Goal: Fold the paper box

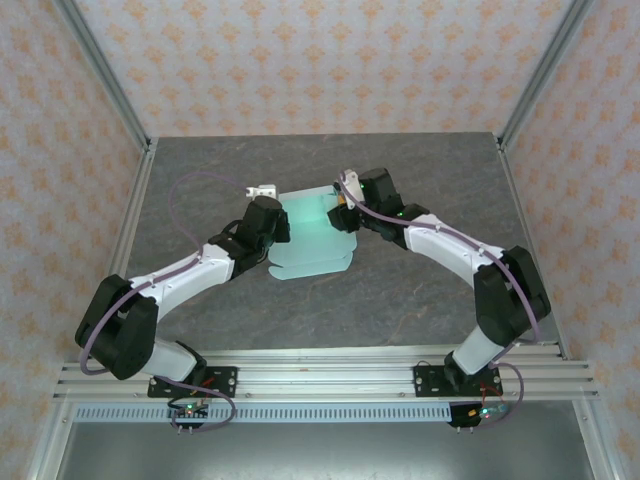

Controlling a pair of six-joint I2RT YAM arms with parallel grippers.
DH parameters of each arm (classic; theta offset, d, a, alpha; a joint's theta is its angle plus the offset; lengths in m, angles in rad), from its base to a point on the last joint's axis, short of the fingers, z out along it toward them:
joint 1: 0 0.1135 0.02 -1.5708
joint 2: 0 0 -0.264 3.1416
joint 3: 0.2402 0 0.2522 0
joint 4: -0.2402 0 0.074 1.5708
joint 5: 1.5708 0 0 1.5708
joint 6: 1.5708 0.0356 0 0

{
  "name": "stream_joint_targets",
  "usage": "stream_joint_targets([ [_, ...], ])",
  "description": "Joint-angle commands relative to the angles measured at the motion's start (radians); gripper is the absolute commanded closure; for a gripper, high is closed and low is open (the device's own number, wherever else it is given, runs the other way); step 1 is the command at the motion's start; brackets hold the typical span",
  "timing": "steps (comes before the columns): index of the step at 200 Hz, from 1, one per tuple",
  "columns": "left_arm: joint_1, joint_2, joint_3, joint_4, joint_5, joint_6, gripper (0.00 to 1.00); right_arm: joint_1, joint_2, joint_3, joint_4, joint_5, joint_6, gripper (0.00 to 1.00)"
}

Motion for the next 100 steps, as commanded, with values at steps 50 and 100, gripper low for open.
stream_joint_targets([
  [50, -0.005, 0.005, 0.01, 0.002, 0.029, 0.017, 0.92, 0.066, -0.028, -0.018, 0.129, 0.264, -0.011, 0.75],
  [100, -0.005, 0.004, 0.009, -0.004, 0.023, 0.016, 0.92, 0.154, 0.014, 0.024, 0.093, 0.559, 0.067, 0.83],
])
